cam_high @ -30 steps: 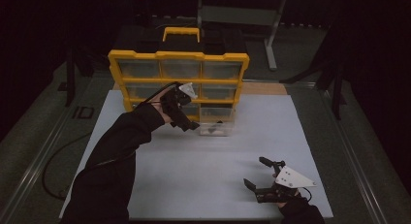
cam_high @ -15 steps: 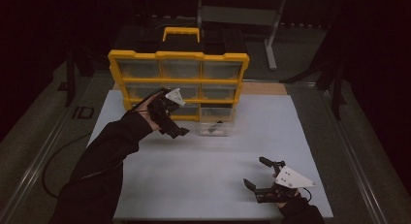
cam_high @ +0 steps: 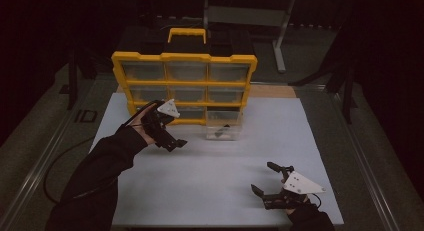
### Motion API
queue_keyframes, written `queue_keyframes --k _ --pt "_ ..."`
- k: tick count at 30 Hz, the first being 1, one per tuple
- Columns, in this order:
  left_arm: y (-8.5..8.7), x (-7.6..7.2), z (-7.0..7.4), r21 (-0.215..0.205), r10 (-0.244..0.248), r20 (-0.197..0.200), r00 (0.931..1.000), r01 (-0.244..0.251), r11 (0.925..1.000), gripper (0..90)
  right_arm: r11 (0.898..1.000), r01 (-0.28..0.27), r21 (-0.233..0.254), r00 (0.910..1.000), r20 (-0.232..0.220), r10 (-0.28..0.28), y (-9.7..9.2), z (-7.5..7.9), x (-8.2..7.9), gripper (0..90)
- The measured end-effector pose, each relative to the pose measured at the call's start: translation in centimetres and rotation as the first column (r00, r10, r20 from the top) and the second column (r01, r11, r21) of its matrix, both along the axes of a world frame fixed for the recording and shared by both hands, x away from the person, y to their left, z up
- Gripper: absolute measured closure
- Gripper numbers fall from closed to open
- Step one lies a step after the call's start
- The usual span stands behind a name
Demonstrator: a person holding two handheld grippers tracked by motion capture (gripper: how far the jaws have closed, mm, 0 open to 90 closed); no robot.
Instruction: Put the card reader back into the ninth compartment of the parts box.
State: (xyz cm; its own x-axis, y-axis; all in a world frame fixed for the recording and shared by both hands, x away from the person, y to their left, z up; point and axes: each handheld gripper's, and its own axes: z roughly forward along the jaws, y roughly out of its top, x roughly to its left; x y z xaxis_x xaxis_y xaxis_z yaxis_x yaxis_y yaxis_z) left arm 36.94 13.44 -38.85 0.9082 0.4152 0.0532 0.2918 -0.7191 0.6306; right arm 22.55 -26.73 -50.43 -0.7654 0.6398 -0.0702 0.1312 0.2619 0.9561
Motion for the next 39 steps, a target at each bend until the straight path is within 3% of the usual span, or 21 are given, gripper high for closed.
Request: queue_keyframes --k 25,39 --pt "3.8 -5.0 -4.9 -0.056 0.048 -0.022 0.9986 -0.049 0.9972 0.2 1.0 0.001 -0.003 1.0 -0.001 -0.001 0.1 -0.2 0.1 9.0" --pt "5.7 -7.5 -8.3 -0.1 0.106 -0.044 0.9934 -0.11 0.9889 0.2 1.0 -0.002 -0.005 1.0 -0.001 0.002 0.2 -0.2 0.1 9.0"
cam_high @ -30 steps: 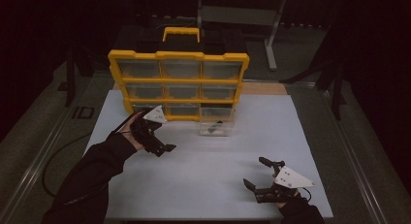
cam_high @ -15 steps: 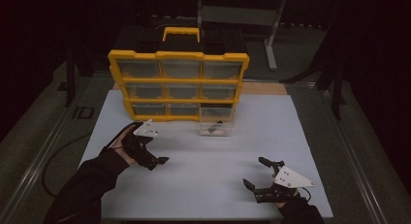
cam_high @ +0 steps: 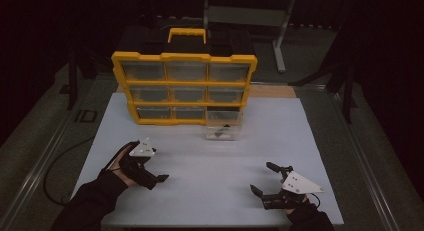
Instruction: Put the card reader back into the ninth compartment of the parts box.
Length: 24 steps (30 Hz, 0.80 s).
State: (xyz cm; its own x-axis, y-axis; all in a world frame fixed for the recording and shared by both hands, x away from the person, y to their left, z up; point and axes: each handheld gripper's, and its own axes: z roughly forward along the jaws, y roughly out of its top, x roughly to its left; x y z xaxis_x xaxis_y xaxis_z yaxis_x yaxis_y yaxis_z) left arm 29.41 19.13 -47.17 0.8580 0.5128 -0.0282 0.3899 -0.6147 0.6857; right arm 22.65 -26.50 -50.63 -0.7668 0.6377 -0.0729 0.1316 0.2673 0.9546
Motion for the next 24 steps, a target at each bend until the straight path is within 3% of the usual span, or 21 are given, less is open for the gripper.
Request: queue_keyframes --k 13,24 --pt "1.1 -2.0 -2.1 -0.029 0.067 -0.007 0.9977 -0.068 0.9973 0.2 1.0 0.0 -0.004 1.0 -0.001 0.0 0.0 0.0 -0.1 9.0" --pt "2.8 -3.8 -3.7 -0.093 0.124 0.003 0.9923 -0.123 0.9881 0.2 1.0 -0.002 -0.011 1.0 -0.003 0.002 0.0 0.0 -0.1 9.0"
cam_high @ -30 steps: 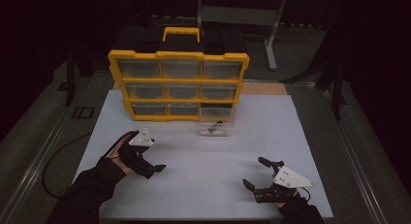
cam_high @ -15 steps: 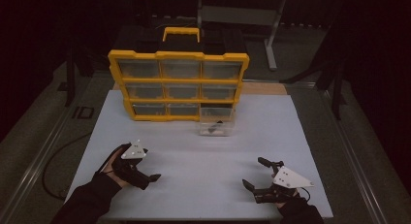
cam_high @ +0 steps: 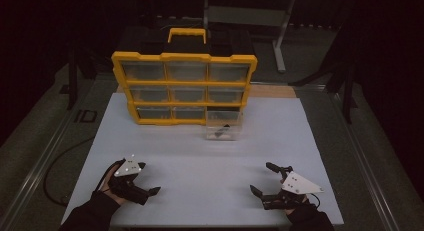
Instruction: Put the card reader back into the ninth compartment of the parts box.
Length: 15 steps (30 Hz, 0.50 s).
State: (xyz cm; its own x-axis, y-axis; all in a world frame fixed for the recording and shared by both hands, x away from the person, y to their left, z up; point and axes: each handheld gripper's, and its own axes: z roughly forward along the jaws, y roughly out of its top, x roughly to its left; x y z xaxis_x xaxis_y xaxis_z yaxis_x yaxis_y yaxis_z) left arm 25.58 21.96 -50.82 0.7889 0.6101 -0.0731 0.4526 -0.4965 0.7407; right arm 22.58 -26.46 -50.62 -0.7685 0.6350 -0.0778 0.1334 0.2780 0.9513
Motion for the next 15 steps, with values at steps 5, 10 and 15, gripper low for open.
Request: queue_keyframes --k 5,10,15 --pt "0.21 -0.67 -0.44 0.0 0.028 0.01 0.9996 -0.028 0.9996 0.2 1.0 -0.003 -0.001 1.0 0.002 0.003 0.01 -0.01 0.02 9.0" --pt "0.21 -1.02 -0.72 -0.005 0.044 0.026 0.9987 -0.044 0.999 0.2 1.0 -0.005 0.001 1.0 0.006 0.005 0.02 0.02 0.01 8.9" --pt "0.54 -0.95 -0.51 -0.029 0.049 0.037 0.9981 -0.048 0.9984 0.3 1.0 -0.009 -0.001 1.0 0.004 0.009 0.06 -0.01 0.04 8.9"
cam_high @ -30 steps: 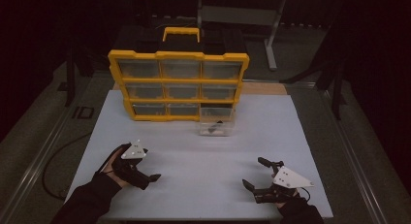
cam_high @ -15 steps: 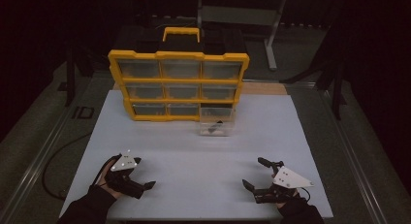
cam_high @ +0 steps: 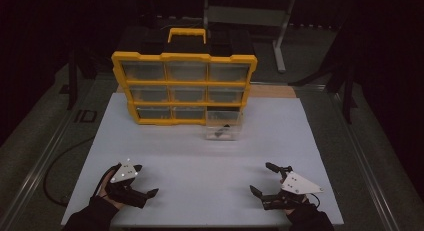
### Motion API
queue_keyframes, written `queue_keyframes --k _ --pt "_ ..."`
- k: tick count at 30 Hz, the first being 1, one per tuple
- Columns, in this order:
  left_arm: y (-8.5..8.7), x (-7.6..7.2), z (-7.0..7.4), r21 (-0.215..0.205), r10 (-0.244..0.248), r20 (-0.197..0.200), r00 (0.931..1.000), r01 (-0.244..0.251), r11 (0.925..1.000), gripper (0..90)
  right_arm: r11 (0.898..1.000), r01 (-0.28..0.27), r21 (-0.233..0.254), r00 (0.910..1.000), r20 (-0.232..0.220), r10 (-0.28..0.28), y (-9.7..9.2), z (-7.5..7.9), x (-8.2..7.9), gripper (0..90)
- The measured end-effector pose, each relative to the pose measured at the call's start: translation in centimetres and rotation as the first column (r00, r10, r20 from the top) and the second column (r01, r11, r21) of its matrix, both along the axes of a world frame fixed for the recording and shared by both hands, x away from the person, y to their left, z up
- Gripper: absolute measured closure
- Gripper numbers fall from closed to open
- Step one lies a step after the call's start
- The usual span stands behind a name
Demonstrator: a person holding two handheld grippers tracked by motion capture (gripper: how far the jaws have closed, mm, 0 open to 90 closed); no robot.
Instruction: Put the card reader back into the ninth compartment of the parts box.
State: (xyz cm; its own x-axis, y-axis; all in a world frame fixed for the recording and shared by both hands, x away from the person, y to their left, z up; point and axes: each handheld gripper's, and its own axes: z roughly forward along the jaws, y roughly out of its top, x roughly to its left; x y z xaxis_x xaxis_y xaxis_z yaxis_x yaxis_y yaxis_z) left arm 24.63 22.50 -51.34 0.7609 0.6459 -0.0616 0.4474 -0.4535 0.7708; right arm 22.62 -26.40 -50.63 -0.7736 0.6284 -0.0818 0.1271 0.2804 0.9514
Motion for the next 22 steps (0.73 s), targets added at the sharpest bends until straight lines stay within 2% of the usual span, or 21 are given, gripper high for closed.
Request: queue_keyframes --k 8,12,22 --pt "0.47 0.11 -0.1 -0.009 0.019 -0.001 0.9998 -0.019 0.9998 0.3 1.0 -0.002 0.002 1.0 -0.002 0.002 0.06 -0.07 0.06 8.9" --pt "0.44 0.03 -0.08 -0.004 0.024 0.012 0.9997 -0.024 0.9997 0.3 1.0 -0.003 -0.003 1.0 -0.003 0.003 0.12 -0.11 0.07 8.9" --pt "0.21 0.02 -0.16 0.001 0.017 0.007 0.9998 -0.017 0.9999 0.3 1.0 -0.005 -0.005 1.0 -0.009 0.005 0.16 -0.21 0.13 9.0"
